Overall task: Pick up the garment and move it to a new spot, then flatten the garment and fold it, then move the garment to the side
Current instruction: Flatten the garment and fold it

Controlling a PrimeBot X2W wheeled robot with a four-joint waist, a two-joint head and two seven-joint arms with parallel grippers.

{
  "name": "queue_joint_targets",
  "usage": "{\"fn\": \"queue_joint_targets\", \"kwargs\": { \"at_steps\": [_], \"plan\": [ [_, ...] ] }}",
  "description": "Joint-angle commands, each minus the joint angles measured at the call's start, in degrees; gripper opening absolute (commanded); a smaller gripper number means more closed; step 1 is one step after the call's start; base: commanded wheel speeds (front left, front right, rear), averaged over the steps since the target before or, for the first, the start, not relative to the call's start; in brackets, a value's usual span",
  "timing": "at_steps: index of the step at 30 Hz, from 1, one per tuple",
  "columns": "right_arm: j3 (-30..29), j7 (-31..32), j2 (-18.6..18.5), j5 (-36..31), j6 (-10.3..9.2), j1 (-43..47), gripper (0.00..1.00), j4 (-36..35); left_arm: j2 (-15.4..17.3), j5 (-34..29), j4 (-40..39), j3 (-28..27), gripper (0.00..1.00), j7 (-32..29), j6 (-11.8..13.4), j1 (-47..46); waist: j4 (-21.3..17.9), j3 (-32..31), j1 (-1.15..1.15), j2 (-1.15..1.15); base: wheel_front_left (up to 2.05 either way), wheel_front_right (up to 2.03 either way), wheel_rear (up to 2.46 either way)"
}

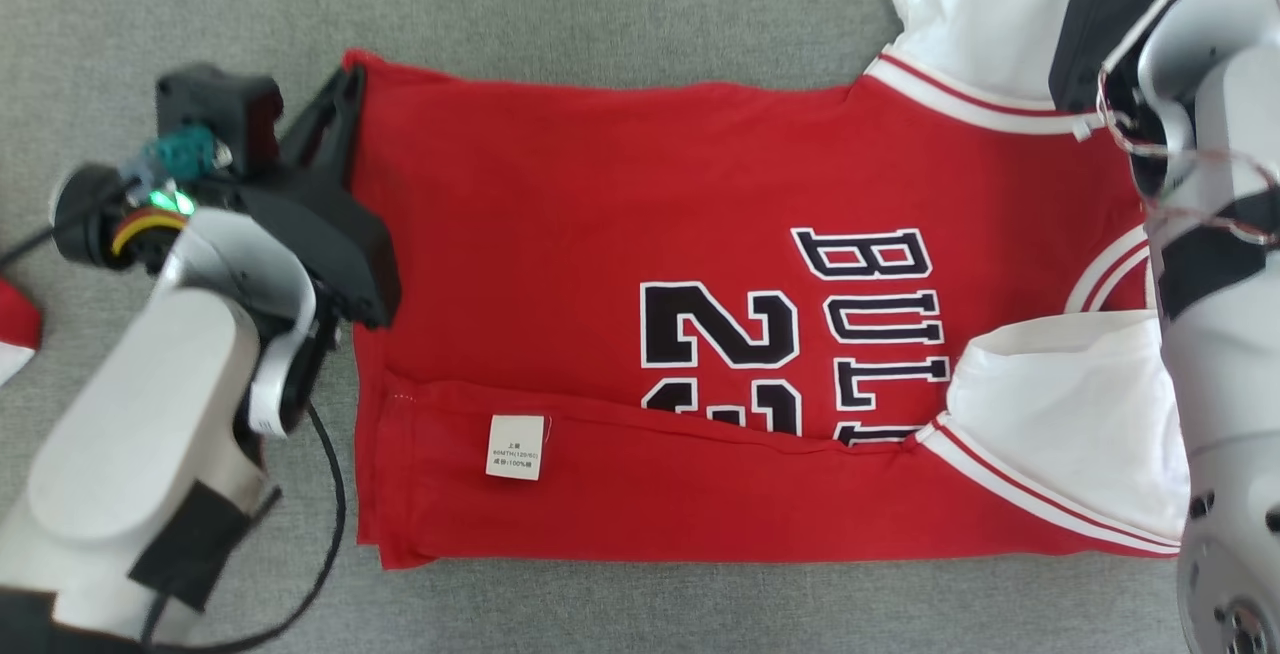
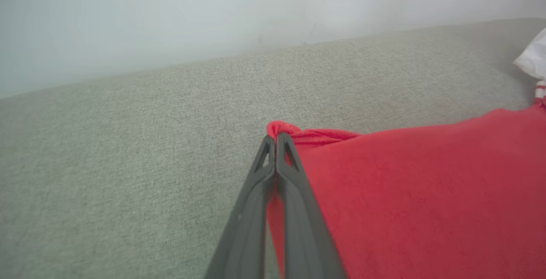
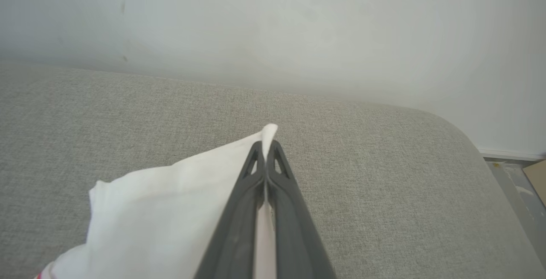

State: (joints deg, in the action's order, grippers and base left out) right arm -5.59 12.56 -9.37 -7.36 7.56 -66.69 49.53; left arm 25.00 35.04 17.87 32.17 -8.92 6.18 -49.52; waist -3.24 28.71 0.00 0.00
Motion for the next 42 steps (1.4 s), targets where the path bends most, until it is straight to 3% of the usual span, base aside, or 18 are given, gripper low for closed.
{"fn": "queue_joint_targets", "kwargs": {
  "at_steps": [1, 6, 11, 20, 29, 42],
  "plan": [
    [0.8, -0.32, -0.77, 1.06, -0.16, 1.81, 0.0, -0.53, -0.37, 0.01, -0.14, -0.09, 0.0, 0.71, 0.37, 1.64, -0.17, -1.63, 0.0, 0.0, 0.0, 0.0, 0.0],
    [6.41, 0.49, -3.27, 7.77, -0.16, 9.14, 0.0, -6.81, -1.48, 1.28, -0.17, -1.31, 0.0, 5.23, 2.25, 6.24, -0.89, -4.9, 0.0, 0.0, 0.0, 0.0, 0.0],
    [9.33, 2.7, -5.35, 14.38, -0.16, 18.74, 0.0, -17.61, -2.89, 2.44, -0.03, -2.8, 0.0, 9.3, 4.57, 10.32, -1.8, -6.85, 0.0, 0.0, 0.0, 0.0, 0.0],
    [8.61, 10.28, -9.38, 21.06, -0.16, 37.26, 0.0, -37.42, -4.01, 3.16, 1.5, -2.13, 0.0, 12.77, 4.5, 15.68, -2.03, -9.33, 0.0, 0.0, 0.0, 0.0, 0.0],
    [5.08, 17.11, -8.08, 22.89, -0.16, 51.27, 0.0, -51.01, -3.4, 4.6, 2.09, -2.42, 0.0, 14.7, 4.8, 20.88, -3.16, -11.36, 0.0, 0.0, 0.0, 0.0, 0.0],
    [2.21, 22.61, -5.12, 23.26, -0.16, 60.86, 0.0, -59.37, -3.5, 6.09, 2.38, -2.62, 0.0, 16.24, 5.94, 26.54, -3.72, -13.4, 0.0, 0.0, 0.0, 0.0, 0.0]
  ]
}}
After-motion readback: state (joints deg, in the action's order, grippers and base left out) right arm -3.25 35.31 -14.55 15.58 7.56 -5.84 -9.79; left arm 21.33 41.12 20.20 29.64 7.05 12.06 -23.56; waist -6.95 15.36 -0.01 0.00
